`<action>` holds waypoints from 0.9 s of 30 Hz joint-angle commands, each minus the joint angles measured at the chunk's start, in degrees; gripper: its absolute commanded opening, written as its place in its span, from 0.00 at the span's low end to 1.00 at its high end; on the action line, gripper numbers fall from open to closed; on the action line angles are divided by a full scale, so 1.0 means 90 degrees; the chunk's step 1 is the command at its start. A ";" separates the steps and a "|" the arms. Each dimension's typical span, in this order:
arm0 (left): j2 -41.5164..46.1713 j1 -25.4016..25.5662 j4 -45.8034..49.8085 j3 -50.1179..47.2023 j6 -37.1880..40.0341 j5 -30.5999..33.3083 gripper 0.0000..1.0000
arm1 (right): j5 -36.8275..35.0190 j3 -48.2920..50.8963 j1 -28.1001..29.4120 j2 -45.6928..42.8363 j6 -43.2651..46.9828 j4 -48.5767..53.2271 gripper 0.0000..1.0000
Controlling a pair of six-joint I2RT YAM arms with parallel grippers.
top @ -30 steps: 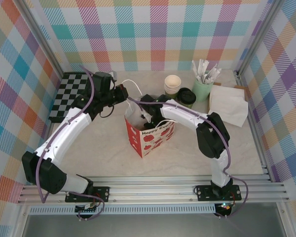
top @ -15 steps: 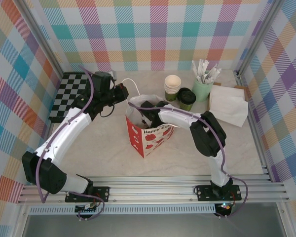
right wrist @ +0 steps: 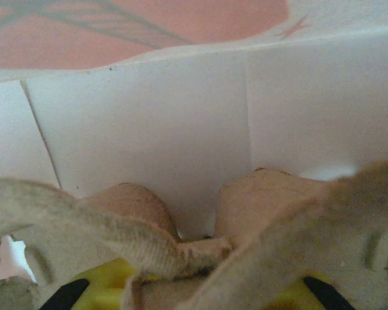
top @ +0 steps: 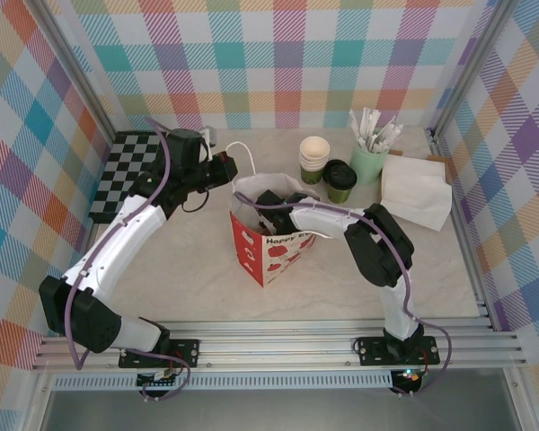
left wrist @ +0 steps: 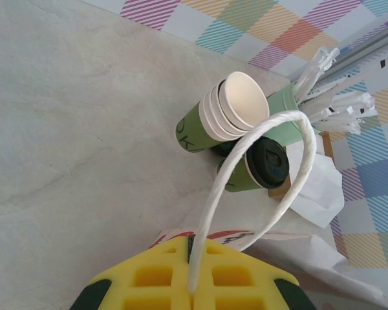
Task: Pack the takeout coffee
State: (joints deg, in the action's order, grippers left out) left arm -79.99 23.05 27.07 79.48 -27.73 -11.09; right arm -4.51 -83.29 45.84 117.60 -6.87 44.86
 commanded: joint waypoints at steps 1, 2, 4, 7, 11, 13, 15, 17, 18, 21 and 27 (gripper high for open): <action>0.0184 -0.0041 -0.0323 0.0187 0.0300 -0.0349 0.00 | -0.0157 0.0302 0.0007 0.0450 0.0123 -0.0068 0.26; 0.0241 -0.0041 -0.0484 0.0139 0.0307 -0.0475 0.00 | -0.0197 0.0335 0.0013 0.0491 0.0117 -0.0064 0.27; 0.0371 -0.0041 -0.0796 0.0017 0.0318 -0.0637 0.00 | -0.0231 0.0398 0.0012 0.0544 0.0102 -0.0080 0.30; 0.0580 -0.0041 -0.1122 -0.0208 0.0345 -0.0591 0.00 | -0.0246 0.0445 0.0014 0.0533 0.0052 -0.0173 0.33; 0.0790 -0.0043 -0.1421 -0.0573 0.0477 -0.0570 0.00 | -0.0309 0.0324 0.0009 0.0500 -0.0007 -0.0125 0.36; 0.0781 -0.0044 -0.1293 -0.0640 0.0522 -0.0476 0.00 | -0.0297 0.0266 0.0009 0.0408 -0.0054 -0.0086 0.38; 0.0722 -0.0041 -0.1030 -0.0691 0.0559 -0.0461 0.00 | -0.0285 0.0206 0.0005 0.0259 -0.0103 -0.0056 0.40; 0.0699 -0.0041 -0.1023 -0.0781 0.0564 -0.0516 0.00 | -0.0320 0.0164 0.0005 0.0104 -0.0177 -0.0024 0.43; 0.0689 -0.0041 -0.1037 -0.0828 0.0597 -0.0561 0.00 | -0.0304 0.0109 0.0013 0.0021 -0.0216 0.0018 0.46; 0.0634 -0.0041 -0.0971 -0.0853 0.0737 -0.0649 0.00 | -0.0161 0.0003 0.0008 -0.0314 -0.0355 0.0058 0.51; 0.0533 0.0007 -0.0716 -0.0723 0.1139 -0.0810 0.00 | 0.0133 -0.0297 0.0007 -0.0757 -0.0554 0.0339 0.74</action>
State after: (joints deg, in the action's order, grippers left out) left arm -75.02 23.07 19.35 72.47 -20.64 -16.86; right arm -4.47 -83.81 46.13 114.50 -10.66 45.56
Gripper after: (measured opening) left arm 0.040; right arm 0.721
